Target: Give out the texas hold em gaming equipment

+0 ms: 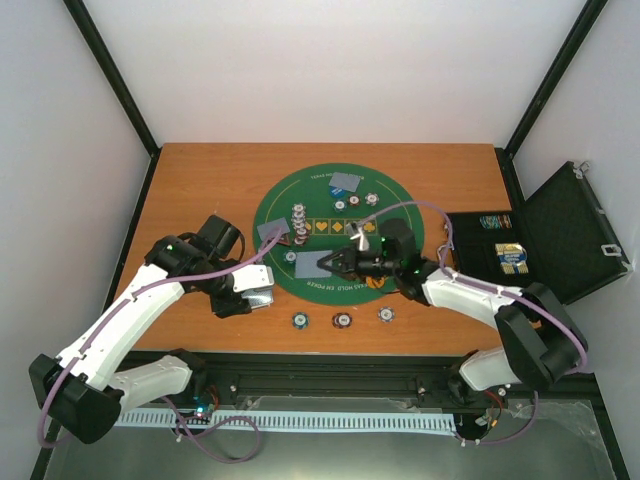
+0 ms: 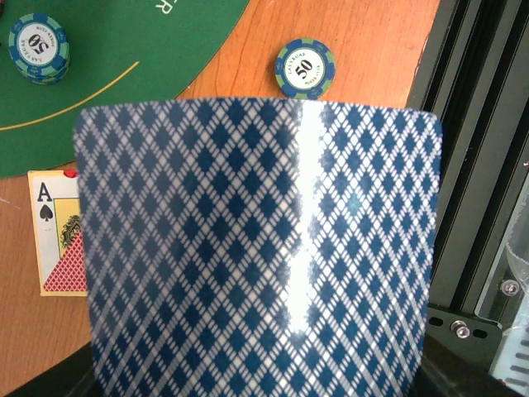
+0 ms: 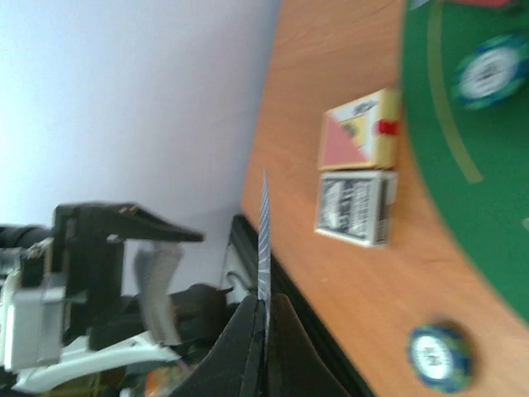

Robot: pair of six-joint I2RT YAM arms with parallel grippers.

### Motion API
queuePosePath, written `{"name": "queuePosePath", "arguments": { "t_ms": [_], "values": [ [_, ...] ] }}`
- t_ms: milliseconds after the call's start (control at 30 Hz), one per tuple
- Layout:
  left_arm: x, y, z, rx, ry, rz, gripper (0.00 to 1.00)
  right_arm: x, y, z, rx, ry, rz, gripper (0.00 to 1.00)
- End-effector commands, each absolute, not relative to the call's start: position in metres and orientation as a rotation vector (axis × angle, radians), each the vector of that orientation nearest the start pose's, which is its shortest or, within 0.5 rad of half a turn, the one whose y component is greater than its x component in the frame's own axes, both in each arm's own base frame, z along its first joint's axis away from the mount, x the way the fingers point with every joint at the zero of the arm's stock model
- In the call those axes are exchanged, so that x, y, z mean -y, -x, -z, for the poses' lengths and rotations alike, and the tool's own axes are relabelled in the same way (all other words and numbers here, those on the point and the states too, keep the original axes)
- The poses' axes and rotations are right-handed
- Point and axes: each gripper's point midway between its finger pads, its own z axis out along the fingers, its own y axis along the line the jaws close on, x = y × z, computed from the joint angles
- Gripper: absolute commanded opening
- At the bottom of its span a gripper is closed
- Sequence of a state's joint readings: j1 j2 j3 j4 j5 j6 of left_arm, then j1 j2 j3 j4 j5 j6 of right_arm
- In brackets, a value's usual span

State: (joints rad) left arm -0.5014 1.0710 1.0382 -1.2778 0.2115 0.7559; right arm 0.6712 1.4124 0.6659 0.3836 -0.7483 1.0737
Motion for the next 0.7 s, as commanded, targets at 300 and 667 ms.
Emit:
{"name": "queuePosePath", "arguments": {
  "t_ms": [300, 667],
  "values": [
    [0.135, -0.164, -0.179, -2.218, -1.697, 0.260, 0.23, -0.250, -0.254, -0.075, -2.656, 0.019, -1.364, 0.03],
    [0.134, -0.164, -0.180, -2.217, -1.698, 0.254, 0.23, -0.244, -0.261, -0.046, -2.754, -0.004, -1.237, 0.18]
  ]
}}
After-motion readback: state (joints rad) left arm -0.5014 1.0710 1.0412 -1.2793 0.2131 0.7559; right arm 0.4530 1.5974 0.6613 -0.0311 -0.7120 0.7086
